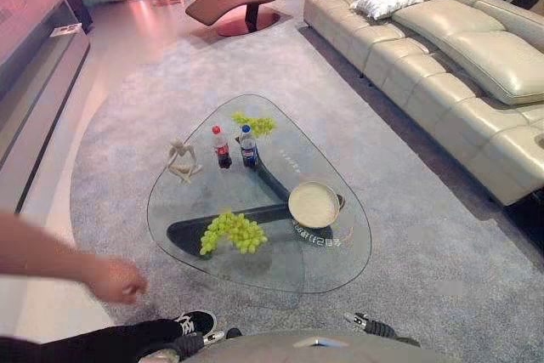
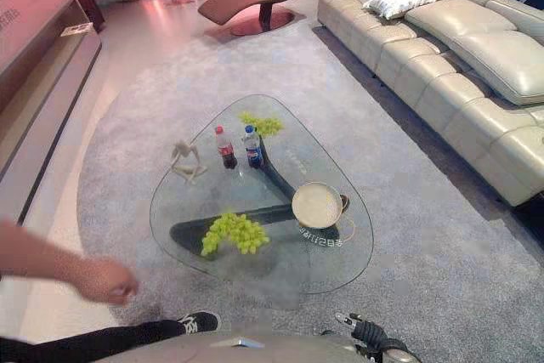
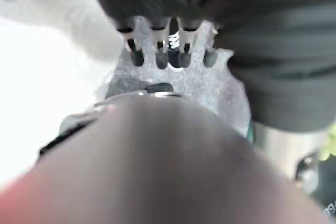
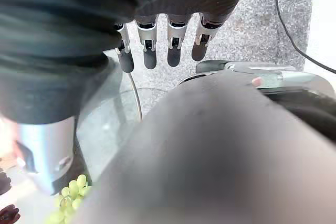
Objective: Pick up fruits into the plate
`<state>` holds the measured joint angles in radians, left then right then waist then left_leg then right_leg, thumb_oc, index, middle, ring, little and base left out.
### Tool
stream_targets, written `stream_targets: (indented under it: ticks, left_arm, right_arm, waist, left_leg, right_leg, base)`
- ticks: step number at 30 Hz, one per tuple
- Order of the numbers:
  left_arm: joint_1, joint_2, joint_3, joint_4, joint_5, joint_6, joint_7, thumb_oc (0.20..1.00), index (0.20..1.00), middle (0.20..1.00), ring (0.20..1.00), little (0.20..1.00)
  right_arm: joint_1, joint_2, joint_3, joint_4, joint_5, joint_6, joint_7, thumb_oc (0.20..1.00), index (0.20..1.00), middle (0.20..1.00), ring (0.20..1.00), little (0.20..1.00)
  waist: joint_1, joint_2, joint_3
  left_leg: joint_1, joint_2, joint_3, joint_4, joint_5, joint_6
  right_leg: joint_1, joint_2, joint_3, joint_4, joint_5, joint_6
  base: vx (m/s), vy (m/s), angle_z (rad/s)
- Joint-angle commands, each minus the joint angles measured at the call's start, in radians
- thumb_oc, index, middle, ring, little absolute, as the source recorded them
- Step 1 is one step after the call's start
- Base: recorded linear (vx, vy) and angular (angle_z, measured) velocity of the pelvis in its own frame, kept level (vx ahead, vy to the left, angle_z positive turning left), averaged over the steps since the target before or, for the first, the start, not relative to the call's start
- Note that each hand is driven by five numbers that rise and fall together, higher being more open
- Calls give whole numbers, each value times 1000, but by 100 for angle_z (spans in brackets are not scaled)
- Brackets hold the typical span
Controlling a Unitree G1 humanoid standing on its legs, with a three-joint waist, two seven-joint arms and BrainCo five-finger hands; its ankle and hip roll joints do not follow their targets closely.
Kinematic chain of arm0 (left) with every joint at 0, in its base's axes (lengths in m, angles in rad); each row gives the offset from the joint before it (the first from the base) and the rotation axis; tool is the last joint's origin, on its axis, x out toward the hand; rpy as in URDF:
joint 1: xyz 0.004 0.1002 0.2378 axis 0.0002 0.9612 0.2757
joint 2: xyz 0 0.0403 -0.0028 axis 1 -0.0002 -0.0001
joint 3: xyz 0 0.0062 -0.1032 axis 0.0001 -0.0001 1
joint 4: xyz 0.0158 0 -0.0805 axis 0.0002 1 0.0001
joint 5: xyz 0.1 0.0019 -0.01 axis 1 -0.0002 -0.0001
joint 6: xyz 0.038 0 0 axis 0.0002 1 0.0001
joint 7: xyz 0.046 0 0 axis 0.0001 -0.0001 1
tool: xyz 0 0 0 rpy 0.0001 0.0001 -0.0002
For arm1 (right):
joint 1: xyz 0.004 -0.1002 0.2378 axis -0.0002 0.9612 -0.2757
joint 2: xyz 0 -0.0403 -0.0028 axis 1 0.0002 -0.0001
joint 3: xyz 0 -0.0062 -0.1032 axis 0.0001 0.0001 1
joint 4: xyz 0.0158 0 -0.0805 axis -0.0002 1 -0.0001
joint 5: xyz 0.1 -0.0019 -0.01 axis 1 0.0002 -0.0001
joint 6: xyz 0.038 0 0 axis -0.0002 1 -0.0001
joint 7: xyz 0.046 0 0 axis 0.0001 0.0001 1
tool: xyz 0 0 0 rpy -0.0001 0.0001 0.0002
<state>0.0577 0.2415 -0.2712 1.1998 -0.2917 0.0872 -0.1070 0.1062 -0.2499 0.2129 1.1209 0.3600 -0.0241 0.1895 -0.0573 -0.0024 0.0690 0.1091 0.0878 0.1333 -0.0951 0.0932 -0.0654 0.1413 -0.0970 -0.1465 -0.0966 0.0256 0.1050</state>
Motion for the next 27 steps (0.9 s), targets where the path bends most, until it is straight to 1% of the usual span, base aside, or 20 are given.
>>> stream_targets:
  ticks: [1, 4, 7, 9, 10, 18, 20, 22, 23, 25, 27]
  left_arm:
    - [-84, -4, -10, 17, -5, -35, 52, 1000, 1000, 1000, 1000, 1000]
    - [-86, -3, 2, 27, 11, 5, 88, 1000, 1000, 1000, 1000, 1000]
    - [-83, -2, 10, 41, 52, 7, 94, 1000, 1000, 1000, 1000, 1000]
    - [-82, 0, 1, 51, 112, -7, 132, 1000, 1000, 1000, 1000, 1000]
    - [-83, 3, -9, 56, 136, -27, 147, 1000, 1000, 1000, 1000, 1000]
    - [-141, 28, -40, 18, 148, -94, 202, 1000, 1000, 1000, 1000, 1000]
    - [-160, 39, -51, -1, 170, -100, 227, 1000, 1000, 1000, 1000, 1000]
    - [-204, 57, -79, -31, 212, -108, 267, 1000, 1000, 1000, 1000, 1000]
    - [-245, 74, -95, -51, 226, -109, 296, 1000, 1000, 1000, 1000, 1000]
    - [-283, 91, -114, -70, 257, -115, 328, 1000, 1000, 1000, 1000, 1000]
    - [-332, 115, -125, -101, 300, -107, 361, 1000, 1000, 1000, 1000, 1000]
  right_arm:
    - [-80, 45, 33, -13, 9, -17, 7, 1000, 1000, 1000, 1000, 1000]
    - [-79, 43, 35, -6, 20, -20, 13, 1000, 1000, 1000, 1000, 1000]
    - [-81, 46, 32, 21, 18, -41, 21, 1000, 1000, 1000, 1000, 1000]
    - [-79, 45, 29, 41, 11, -59, 27, 1000, 1000, 1000, 1000, 1000]
    - [-80, 45, 30, 50, 1, -66, 30, 1000, 1000, 1000, 1000, 1000]
    - [-96, 17, 46, 54, -14, -76, 35, 1000, 1000, 1000, 1000, 1000]
    - [-103, 6, 52, 44, -9, -73, 36, 1000, 1000, 1000, 1000, 1000]
    - [-130, -12, 66, 38, 1, -80, 36, 1000, 1000, 1000, 1000, 1000]
    - [-161, -33, 71, 43, 12, -92, 45, 1000, 1000, 1000, 1000, 1000]
    - [-190, -53, 70, 51, 27, -103, 55, 1000, 1000, 1000, 1000, 1000]
    - [-220, -74, 69, 48, 42, -112, 64, 1000, 1000, 1000, 1000, 1000]
  waist:
    - [6, -9, 71]
    - [11, -13, 72]
    - [13, -15, 73]
    - [12, -13, 75]
    - [8, -12, 76]
    - [-9, 0, 107]
    - [-14, 4, 118]
    - [-22, 13, 141]
    - [-29, 23, 168]
    - [-35, 33, 194]
    - [-43, 41, 227]
  left_leg:
    - [64, -53, 11, 8, -133, 45]
    - [66, -52, 9, 8, -133, 44]
    - [64, -51, 8, 8, -132, 44]
    - [64, -51, 8, 8, -133, 45]
    - [63, -51, 12, 8, -131, 46]
    - [43, -52, 17, 17, -128, 50]
    - [32, -51, 19, 20, -125, 51]
    - [3, -49, 21, 25, -117, 52]
    - [-21, -48, 21, 29, -109, 54]
    - [-43, -46, 20, 31, -102, 55]
    - [-76, -46, 21, 39, -93, 55]
  right_leg:
    - [5, 10, -14, 51, -18, -6]
    - [7, 9, -18, 52, -19, -6]
    - [6, 11, -19, 52, -20, -8]
    - [4, 12, -16, 56, -22, -9]
    - [2, 13, -12, 57, -21, -9]
    - [-28, 19, 11, 76, -28, -15]
    - [-44, 19, 17, 83, -29, -17]
    - [-83, 23, 31, 100, -30, -23]
    - [-116, 26, 41, 115, -30, -28]
    - [-145, 29, 50, 129, -32, -32]
    - [-182, 33, 58, 145, -33, -38]
  base:
    - [-5, -78, 5]
    - [11, -3, 0]
    - [0, 0, 0]
    - [38, 23, 0]
    - [56, 45, 0]
    - [24, 54, -5]
    - [-35, 78, -8]
    - [-111, 129, -7]
    - [-157, 152, -6]
    - [-134, 131, -20]
    - [-153, 115, -18]
